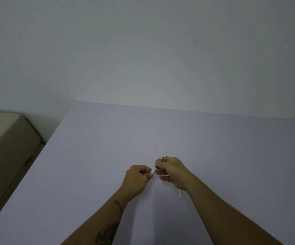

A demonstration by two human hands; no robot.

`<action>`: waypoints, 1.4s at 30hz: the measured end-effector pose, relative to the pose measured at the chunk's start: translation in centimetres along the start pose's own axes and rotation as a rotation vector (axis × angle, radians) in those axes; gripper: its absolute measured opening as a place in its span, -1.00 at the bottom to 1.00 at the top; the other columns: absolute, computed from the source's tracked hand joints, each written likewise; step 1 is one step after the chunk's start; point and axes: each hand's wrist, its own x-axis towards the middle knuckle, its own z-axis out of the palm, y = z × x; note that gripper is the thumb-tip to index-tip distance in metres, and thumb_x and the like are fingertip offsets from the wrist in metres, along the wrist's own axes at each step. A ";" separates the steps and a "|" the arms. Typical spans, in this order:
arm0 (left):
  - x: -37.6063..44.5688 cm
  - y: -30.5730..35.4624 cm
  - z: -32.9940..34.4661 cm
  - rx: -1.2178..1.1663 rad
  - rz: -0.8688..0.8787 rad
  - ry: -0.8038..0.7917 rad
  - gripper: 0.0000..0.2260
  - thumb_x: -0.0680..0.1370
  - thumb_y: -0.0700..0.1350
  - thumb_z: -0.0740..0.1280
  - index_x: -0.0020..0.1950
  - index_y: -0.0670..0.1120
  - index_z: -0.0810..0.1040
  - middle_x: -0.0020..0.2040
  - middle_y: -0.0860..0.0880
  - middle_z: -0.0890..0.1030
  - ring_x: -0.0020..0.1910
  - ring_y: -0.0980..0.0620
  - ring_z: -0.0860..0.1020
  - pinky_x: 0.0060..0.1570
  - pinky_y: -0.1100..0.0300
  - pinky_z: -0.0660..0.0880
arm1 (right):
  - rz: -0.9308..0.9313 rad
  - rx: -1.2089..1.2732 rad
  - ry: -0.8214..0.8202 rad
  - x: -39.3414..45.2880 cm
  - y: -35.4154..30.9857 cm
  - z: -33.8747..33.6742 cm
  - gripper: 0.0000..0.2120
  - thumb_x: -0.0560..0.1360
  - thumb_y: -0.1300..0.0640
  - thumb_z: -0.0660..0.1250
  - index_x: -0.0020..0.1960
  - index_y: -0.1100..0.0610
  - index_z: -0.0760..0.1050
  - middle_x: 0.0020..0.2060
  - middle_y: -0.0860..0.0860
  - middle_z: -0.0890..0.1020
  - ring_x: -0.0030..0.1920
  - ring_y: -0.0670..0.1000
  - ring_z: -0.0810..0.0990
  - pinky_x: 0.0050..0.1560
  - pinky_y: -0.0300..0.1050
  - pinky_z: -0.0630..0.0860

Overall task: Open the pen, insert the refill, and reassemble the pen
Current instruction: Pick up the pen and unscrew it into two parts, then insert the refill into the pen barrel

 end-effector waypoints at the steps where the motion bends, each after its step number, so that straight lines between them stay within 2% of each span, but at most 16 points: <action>1: 0.0 0.0 0.0 0.001 -0.004 -0.001 -0.91 0.51 -0.12 0.38 -0.12 -0.03 0.70 -0.26 0.02 0.64 -0.32 0.08 0.52 -0.24 0.18 0.53 | -0.011 -0.008 0.026 0.1 0.1 0.0 -0.91 0.56 0.16 0.34 -0.05 0.14 0.61 -0.08 0.07 0.68 -0.08 0.00 0.66 -0.12 -0.11 0.57; 5: -0.2 -0.2 0.0 0.000 -0.032 -0.004 -0.91 0.51 -0.12 0.39 -0.09 -0.04 0.70 -0.21 0.00 0.65 -0.30 0.08 0.52 -0.23 0.18 0.52 | -0.038 0.026 0.071 0.2 -0.3 -0.2 -0.81 0.59 0.28 0.26 -0.06 0.13 0.65 -0.11 0.08 0.69 -0.10 0.00 0.66 -0.15 -0.14 0.58; 9: -0.2 -0.6 0.1 0.009 -0.048 -0.003 -0.91 0.51 -0.12 0.38 -0.10 -0.05 0.70 -0.23 0.00 0.64 -0.31 0.08 0.51 -0.28 0.22 0.49 | -0.049 0.151 0.106 0.5 -1.3 -1.0 -0.77 0.59 0.30 0.24 -0.04 0.14 0.67 -0.16 0.07 0.67 -0.16 -0.02 0.63 -0.10 -0.11 0.57; 14: 0.2 -1.4 0.1 0.026 -0.097 0.047 -0.91 0.52 -0.12 0.37 -0.10 -0.07 0.67 -0.25 -0.01 0.62 -0.34 0.08 0.51 -0.31 0.22 0.47 | -0.089 0.207 0.289 1.9 -2.6 -3.0 -0.81 0.55 0.29 0.28 -0.06 0.11 0.64 -0.20 0.08 0.68 -0.25 -0.04 0.62 -0.24 -0.17 0.53; 17: 0.4 -2.0 0.2 0.042 -0.129 0.058 -0.91 0.52 -0.12 0.36 -0.12 -0.07 0.66 -0.24 -0.03 0.64 -0.34 0.05 0.52 -0.27 0.16 0.51 | -0.070 0.012 0.356 3.2 -1.5 -3.7 -0.82 0.45 0.32 0.31 -0.01 0.16 0.60 -0.27 0.09 0.68 -0.37 -0.03 0.61 -0.36 -0.16 0.50; 19: 0.6 -2.3 0.5 0.065 -0.145 0.057 -0.91 0.51 -0.11 0.37 -0.11 -0.06 0.67 -0.23 -0.03 0.65 -0.34 0.04 0.53 -0.24 0.15 0.51 | -0.032 -0.183 0.365 4.4 0.0 -3.7 -0.79 0.39 0.30 0.34 0.02 0.18 0.56 -0.24 0.12 0.70 -0.32 0.03 0.65 -0.28 -0.08 0.55; 22: 1.0 -2.8 0.8 0.114 -0.161 0.048 -0.91 0.51 -0.10 0.36 -0.12 -0.05 0.66 -0.25 0.00 0.63 -0.33 0.06 0.52 -0.24 0.21 0.46 | 0.007 -0.414 0.325 6.1 2.3 -3.3 -0.79 0.38 0.25 0.36 0.01 0.16 0.49 -0.10 0.12 0.67 -0.09 0.11 0.67 -0.04 0.00 0.62; 27: 1.5 -3.1 1.1 0.142 -0.187 0.042 -0.91 0.49 -0.11 0.37 -0.18 -0.01 0.66 -0.28 0.06 0.64 -0.33 0.11 0.53 -0.31 0.25 0.42 | 0.014 -0.579 0.312 8.2 4.3 -2.0 -0.77 0.41 0.23 0.31 0.06 0.16 0.43 0.04 0.15 0.58 0.04 0.18 0.57 -0.09 -0.12 0.40; 32: 2.0 -3.3 1.2 0.155 -0.193 0.029 -0.86 0.47 -0.11 0.37 -0.29 0.04 0.61 -0.34 0.09 0.62 -0.37 0.14 0.52 -0.34 0.26 0.39 | -0.005 -0.646 0.339 8.8 4.7 -1.5 -0.76 0.46 0.16 0.31 0.11 0.18 0.40 0.06 0.17 0.57 0.06 0.23 0.58 -0.06 -0.09 0.42; 34: 2.0 -3.1 1.4 0.154 -0.190 0.023 -0.87 0.47 -0.11 0.37 -0.28 0.03 0.62 -0.31 0.07 0.63 -0.35 0.10 0.52 -0.31 0.24 0.42 | 0.005 -0.621 0.351 8.2 4.5 -2.0 -0.73 0.45 0.11 0.34 0.10 0.16 0.44 0.03 0.12 0.56 0.04 0.19 0.58 -0.05 -0.08 0.44; 36: 2.0 -2.8 1.6 0.152 -0.188 0.022 -0.89 0.47 -0.12 0.36 -0.24 0.01 0.63 -0.28 0.05 0.65 -0.33 0.08 0.54 -0.28 0.22 0.45 | 0.027 -0.525 0.369 7.2 4.2 -2.3 -0.79 0.42 0.11 0.35 0.03 0.15 0.54 -0.06 0.08 0.60 -0.04 0.12 0.58 -0.10 -0.11 0.45; 38: 2.1 -2.3 2.0 0.158 -0.158 0.022 -0.89 0.47 -0.13 0.36 -0.22 0.01 0.64 -0.27 0.04 0.65 -0.32 0.07 0.55 -0.28 0.23 0.46 | 0.064 -0.296 0.339 5.9 4.1 -2.5 -0.91 0.39 0.17 0.35 -0.21 0.13 0.63 -0.29 0.07 0.63 -0.27 0.07 0.58 -0.25 -0.13 0.44; 39: 2.1 -1.9 2.3 0.166 -0.138 0.017 -0.89 0.48 -0.13 0.36 -0.22 0.01 0.64 -0.28 0.04 0.65 -0.33 0.08 0.55 -0.29 0.23 0.47 | 0.107 -0.160 0.284 5.2 4.2 -2.4 -0.89 0.39 0.22 0.35 -0.27 0.14 0.64 -0.38 0.08 0.60 -0.39 0.04 0.54 -0.34 -0.14 0.40; 42: 2.1 -0.8 3.4 0.200 -0.067 -0.008 -0.90 0.49 -0.14 0.36 -0.19 -0.01 0.64 -0.30 0.03 0.62 -0.37 0.07 0.52 -0.30 0.22 0.48 | 0.183 0.175 0.109 3.3 4.7 -2.1 -0.87 0.44 0.31 0.33 -0.14 0.20 0.66 -0.40 0.06 0.54 -0.50 -0.04 0.43 -0.46 -0.22 0.26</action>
